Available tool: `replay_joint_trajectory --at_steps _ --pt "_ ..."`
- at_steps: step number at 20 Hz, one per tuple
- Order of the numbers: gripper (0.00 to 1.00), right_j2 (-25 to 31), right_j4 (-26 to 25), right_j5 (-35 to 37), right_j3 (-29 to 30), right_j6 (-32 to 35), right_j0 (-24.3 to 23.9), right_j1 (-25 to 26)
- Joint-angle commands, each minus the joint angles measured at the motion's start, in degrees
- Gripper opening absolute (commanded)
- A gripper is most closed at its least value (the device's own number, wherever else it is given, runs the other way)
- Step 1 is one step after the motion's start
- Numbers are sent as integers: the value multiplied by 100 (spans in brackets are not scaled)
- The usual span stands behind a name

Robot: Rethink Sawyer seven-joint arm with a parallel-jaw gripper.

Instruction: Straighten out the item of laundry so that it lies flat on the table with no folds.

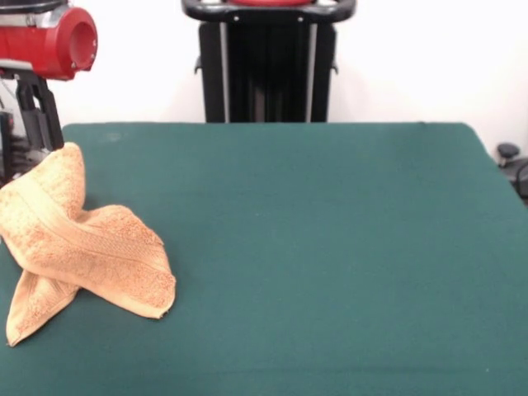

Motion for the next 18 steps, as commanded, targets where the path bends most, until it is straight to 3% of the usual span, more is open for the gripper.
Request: replay_joint_trajectory --at_steps 1,18 --pt "0 8 229 442 94 1289 176 234" --pt "0 -203 -13 -253 -53 1095 187 798"
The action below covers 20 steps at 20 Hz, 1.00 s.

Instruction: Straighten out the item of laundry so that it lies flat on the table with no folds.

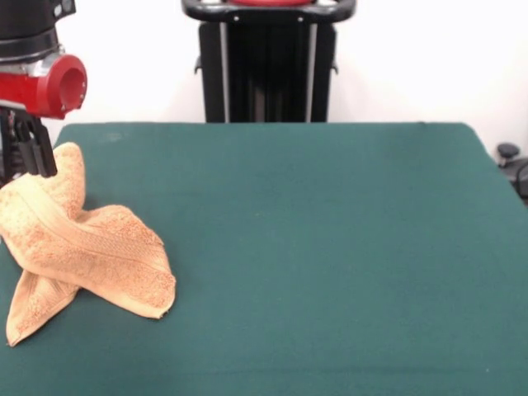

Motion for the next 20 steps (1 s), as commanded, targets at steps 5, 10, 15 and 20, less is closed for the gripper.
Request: replay_joint_trajectory --at_steps 5,10,15,20 --pt "0 -71 -103 -288 98 1141 280 430" --pt "0 -137 -173 -674 350 1194 343 575" --pt "0 -144 -191 -1347 452 1260 341 884" --pt "0 -190 -120 -1742 555 1282 375 1041"
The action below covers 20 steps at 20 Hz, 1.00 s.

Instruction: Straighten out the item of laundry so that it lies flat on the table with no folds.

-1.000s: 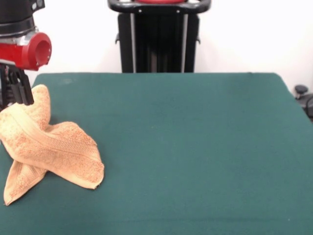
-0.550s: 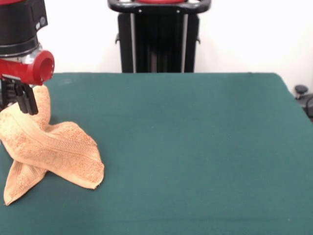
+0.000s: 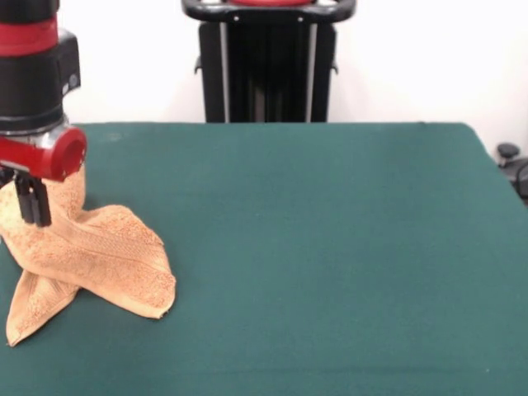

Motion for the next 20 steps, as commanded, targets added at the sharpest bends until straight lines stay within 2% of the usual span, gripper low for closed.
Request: replay_joint_trajectory --at_steps 1,6,20 --pt "0 114 -44 -682 594 1262 293 378" --pt "0 -130 -77 -644 466 1240 429 493" --pt "0 -354 -114 -816 811 1153 611 423"
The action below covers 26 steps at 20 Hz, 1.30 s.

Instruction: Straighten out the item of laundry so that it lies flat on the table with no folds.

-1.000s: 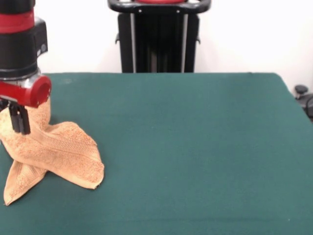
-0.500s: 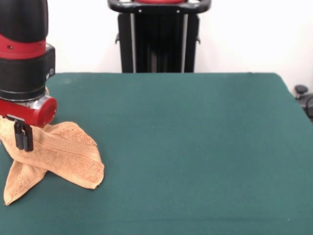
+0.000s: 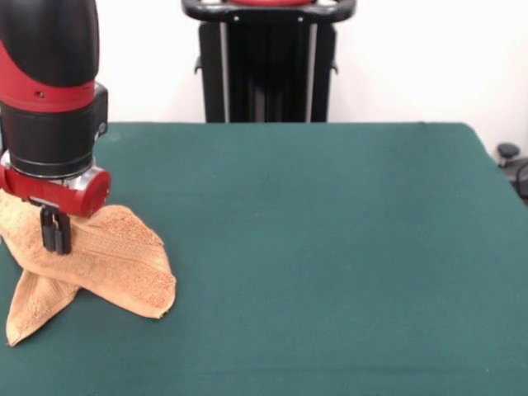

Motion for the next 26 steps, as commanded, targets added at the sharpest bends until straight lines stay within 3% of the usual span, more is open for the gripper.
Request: replay_joint_trajectory --at_steps 1,14,26 --pt "0 -29 -101 -161 703 1148 371 -42" --pt "0 -484 188 -98 1013 1822 1174 -1" --pt "0 -703 579 68 1174 1900 1608 4"
